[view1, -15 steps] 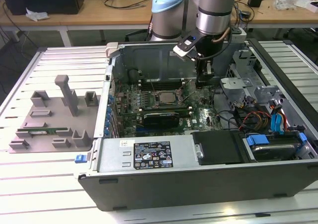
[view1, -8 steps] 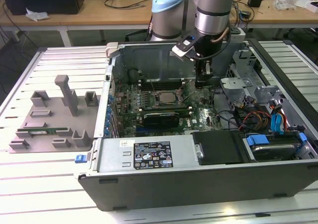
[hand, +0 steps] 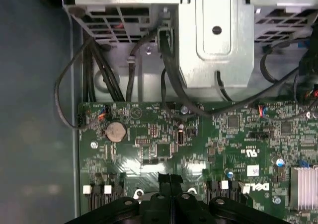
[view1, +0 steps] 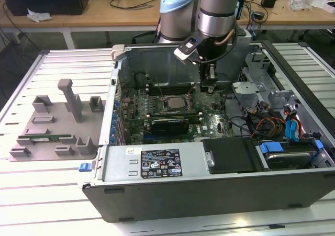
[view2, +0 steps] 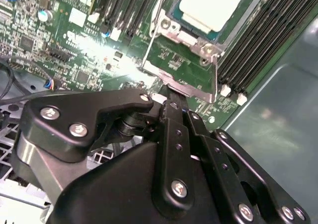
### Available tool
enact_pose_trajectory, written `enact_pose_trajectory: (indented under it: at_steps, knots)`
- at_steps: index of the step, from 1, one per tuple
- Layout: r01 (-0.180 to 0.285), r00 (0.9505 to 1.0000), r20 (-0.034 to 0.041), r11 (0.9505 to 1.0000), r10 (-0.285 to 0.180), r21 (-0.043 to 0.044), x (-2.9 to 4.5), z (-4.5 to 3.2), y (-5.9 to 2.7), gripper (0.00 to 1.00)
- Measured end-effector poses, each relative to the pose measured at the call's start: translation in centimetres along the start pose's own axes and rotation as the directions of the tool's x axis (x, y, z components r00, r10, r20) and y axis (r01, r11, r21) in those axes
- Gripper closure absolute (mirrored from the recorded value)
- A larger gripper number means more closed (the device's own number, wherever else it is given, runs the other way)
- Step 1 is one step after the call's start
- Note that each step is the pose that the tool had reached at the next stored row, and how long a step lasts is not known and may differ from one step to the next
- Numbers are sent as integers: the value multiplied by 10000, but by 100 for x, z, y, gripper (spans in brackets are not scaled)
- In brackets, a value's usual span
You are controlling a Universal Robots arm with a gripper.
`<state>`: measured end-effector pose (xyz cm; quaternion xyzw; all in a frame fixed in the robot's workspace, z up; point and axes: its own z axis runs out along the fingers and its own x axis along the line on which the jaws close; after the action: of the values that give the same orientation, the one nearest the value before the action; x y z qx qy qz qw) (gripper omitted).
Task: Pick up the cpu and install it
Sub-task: 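Close the cpu cover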
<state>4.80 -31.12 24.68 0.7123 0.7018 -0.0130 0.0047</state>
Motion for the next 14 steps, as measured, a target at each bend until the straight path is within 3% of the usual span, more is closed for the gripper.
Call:
enact_pose_trajectory:
  at_steps: [14]
  knots:
    - [-2, 10000, 0, 10000, 2, 0, -5, 4, -320, 89]
